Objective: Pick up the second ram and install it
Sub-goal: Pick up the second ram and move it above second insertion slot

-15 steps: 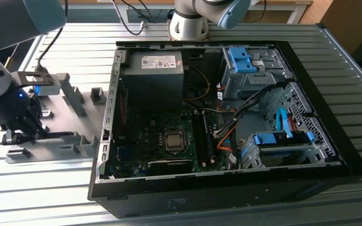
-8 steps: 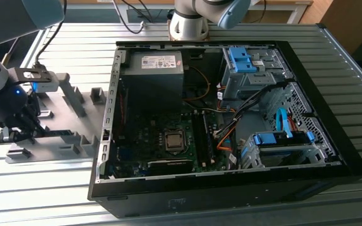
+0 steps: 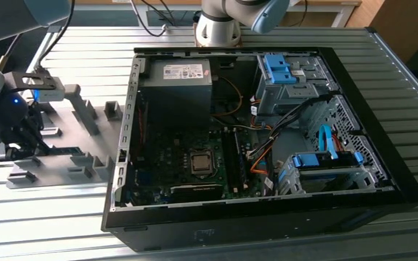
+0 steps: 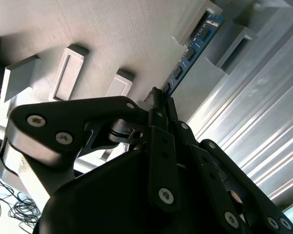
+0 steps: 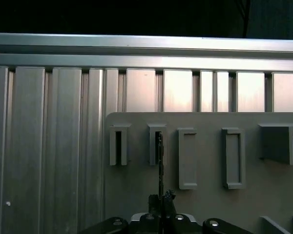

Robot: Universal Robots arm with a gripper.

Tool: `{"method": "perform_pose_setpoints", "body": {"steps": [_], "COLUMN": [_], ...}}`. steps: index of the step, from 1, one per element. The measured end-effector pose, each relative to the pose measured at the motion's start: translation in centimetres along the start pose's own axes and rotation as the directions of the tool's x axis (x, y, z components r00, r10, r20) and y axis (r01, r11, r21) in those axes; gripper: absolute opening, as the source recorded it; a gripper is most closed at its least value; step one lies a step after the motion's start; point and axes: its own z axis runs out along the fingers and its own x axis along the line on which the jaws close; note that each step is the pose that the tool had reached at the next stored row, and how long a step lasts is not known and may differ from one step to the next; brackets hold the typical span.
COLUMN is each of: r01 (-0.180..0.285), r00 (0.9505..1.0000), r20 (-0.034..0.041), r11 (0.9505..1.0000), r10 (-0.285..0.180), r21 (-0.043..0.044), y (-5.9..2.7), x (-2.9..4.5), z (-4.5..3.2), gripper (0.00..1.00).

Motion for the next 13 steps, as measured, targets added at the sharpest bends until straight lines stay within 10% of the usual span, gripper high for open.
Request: {"method": "perform_pose_setpoints", "body": {"steps": [13], "r01": [0.000], "r00": [1.0000], "r20": [0.0000], "r11": [1.0000], "r10": [0.000], "r21": [0.0000], "y": [0.01], "x": [0.00], "z": [-0.24], "gripper": [0.14]}}
